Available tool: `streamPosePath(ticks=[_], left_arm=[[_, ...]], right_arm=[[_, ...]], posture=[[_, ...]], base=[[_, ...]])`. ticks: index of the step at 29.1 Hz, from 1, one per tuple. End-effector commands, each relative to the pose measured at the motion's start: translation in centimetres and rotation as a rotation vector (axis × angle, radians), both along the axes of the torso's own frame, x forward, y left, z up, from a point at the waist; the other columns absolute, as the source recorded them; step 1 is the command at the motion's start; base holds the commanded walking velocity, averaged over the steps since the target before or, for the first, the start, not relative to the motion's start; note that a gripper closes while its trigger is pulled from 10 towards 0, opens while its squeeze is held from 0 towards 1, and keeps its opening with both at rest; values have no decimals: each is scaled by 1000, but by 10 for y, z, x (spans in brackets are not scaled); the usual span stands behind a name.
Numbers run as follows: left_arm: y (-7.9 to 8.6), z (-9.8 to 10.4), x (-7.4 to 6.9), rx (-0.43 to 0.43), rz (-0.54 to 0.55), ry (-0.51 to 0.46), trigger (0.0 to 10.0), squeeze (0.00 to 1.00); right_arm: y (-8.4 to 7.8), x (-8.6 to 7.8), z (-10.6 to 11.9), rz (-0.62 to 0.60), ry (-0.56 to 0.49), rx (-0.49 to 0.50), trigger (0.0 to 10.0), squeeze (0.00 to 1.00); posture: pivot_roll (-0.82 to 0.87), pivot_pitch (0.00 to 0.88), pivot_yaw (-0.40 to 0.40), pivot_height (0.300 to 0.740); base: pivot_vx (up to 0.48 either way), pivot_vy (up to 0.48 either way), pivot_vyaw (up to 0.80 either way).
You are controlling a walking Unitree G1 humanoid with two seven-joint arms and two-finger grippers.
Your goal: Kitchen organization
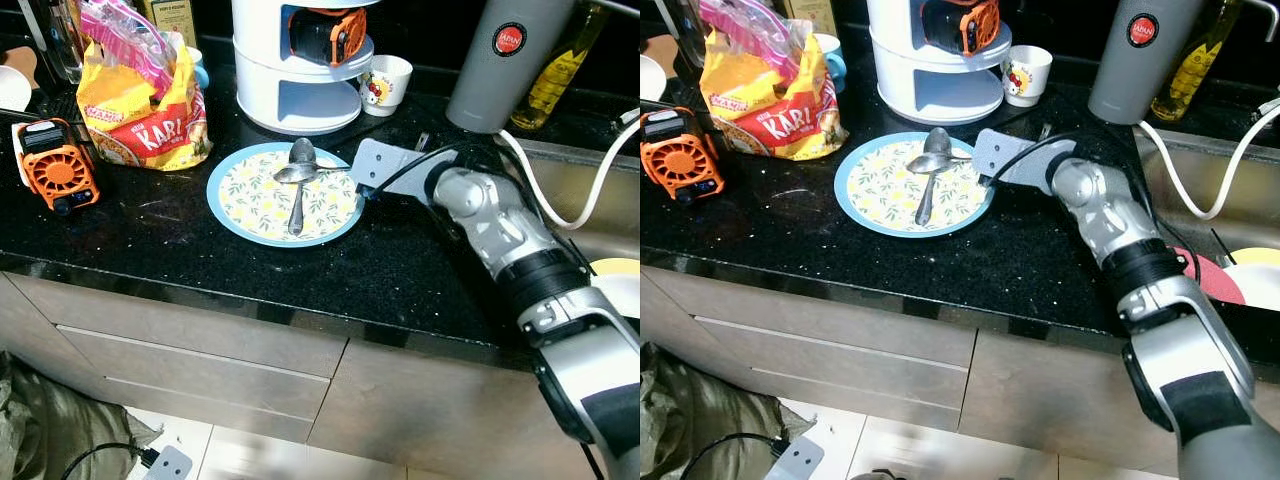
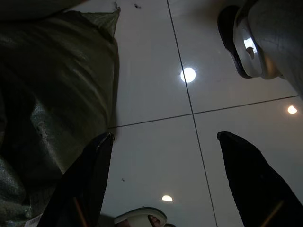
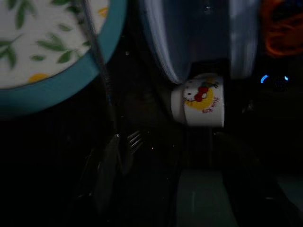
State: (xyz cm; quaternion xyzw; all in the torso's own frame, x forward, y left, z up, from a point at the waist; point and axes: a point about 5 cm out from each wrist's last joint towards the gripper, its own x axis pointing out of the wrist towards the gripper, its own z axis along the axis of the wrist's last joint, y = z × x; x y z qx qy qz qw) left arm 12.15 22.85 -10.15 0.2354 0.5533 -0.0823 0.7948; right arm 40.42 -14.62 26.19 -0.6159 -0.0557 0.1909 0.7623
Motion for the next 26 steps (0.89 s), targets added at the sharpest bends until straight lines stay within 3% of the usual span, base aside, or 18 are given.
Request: streamPosePath(ticks=[1,2,12,16,22,23,25,26], left_arm=[[-3,-3,-6,-9,1,23,10000,0],[-3,-3,-6,-9,1,23,10000,0],[-4,-3,-7,-11,1,22,10000,0],[-5,-4,-8,-12,-2,24,10000,0],[-6,-4,-9,-13,1,27,10000,0],[-6,-4,-9,-14,1,27,10000,0],[-6,-4,-10,-14,1,27,10000,0],[-6,-4,-10,-14,2,27,10000,0]], right_arm=[[-3,1,-2,-6,27,-50,10000,157],[-3,2,-3,-6,34,-59,10000,0],[9,4,-7,28,66,-109,10000,0],[29,9,-10,13,25,-134,10000,0],[41,9,-19,19,32,-161,10000,0],[43,9,-21,24,39,-167,627,0],[44,9,-22,24,40,-166,627,0],[44,9,-21,23,39,-161,0,0]], posture=[[50,94,-52,740],[50,94,-53,740],[50,97,-57,740],[51,106,-62,740],[54,111,-63,740],[54,112,-64,740],[54,112,-64,740],[54,112,-64,740]], base=[[0,0,0],[0,0,0],[0,0,0],[0,0,0],[0,0,0],[0,0,0],[0,0,0],[0,0,0]])
